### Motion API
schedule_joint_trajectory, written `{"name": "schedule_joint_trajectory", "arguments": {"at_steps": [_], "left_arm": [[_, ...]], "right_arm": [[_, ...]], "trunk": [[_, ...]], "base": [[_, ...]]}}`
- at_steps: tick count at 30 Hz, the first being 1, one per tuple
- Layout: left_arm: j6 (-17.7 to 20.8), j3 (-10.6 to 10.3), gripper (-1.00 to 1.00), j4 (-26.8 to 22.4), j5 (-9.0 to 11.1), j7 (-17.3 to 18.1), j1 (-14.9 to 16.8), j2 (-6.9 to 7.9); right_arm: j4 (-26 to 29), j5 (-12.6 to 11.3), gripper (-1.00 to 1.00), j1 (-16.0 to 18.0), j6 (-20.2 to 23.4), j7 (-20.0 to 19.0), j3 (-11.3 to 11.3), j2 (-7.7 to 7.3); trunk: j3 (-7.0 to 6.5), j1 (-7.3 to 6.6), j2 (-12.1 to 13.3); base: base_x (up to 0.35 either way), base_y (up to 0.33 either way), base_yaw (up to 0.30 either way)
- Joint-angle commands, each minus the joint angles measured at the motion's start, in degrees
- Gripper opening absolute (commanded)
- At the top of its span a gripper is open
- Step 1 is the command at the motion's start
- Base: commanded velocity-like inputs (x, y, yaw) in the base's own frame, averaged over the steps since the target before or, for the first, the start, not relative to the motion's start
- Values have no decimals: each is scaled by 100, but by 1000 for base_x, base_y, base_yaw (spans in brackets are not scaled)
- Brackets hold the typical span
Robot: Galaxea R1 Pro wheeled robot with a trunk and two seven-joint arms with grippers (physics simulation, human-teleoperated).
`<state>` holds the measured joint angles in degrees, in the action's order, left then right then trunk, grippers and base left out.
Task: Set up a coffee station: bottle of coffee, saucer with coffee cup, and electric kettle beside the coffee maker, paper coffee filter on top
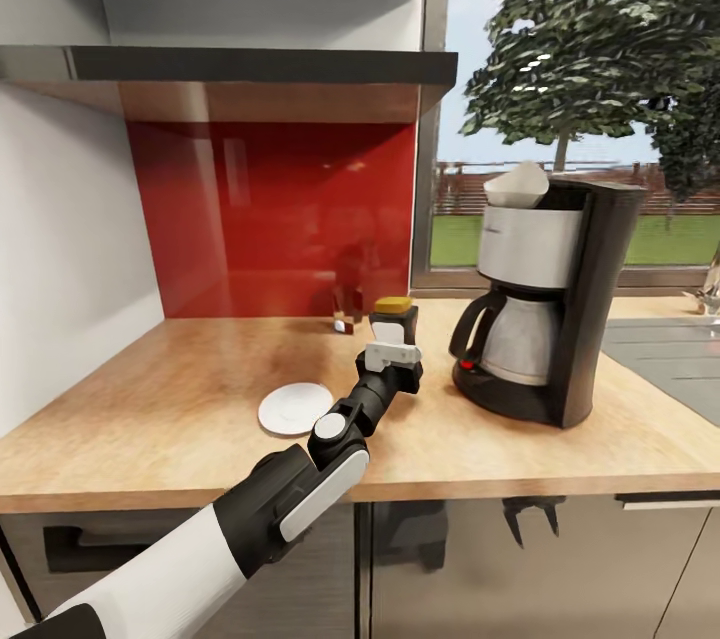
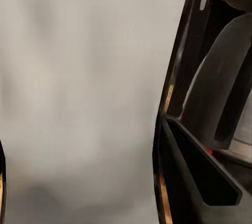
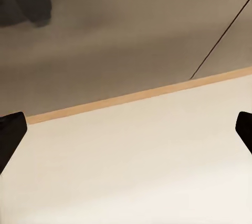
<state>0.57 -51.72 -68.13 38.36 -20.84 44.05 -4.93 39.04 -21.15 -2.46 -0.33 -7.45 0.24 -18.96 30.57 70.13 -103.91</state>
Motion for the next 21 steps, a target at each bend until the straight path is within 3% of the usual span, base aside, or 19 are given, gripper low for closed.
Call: {"name": "schedule_joint_trajectory", "arguments": {"at_steps": [1, 21], "left_arm": [[13, -14, -100, -7, 14, -35, 7, 1], [13, -22, -100, -11, 14, -35, 7, 1]], "right_arm": [[7, -58, 100, -4, -3, -19, 2, -3], [7, -56, 100, -6, -2, -19, 2, -3]], "trunk": [[5, 2, -3], [-5, 2, -3]], "base": [[135, 36, 0], [17, 5, -33]]}}
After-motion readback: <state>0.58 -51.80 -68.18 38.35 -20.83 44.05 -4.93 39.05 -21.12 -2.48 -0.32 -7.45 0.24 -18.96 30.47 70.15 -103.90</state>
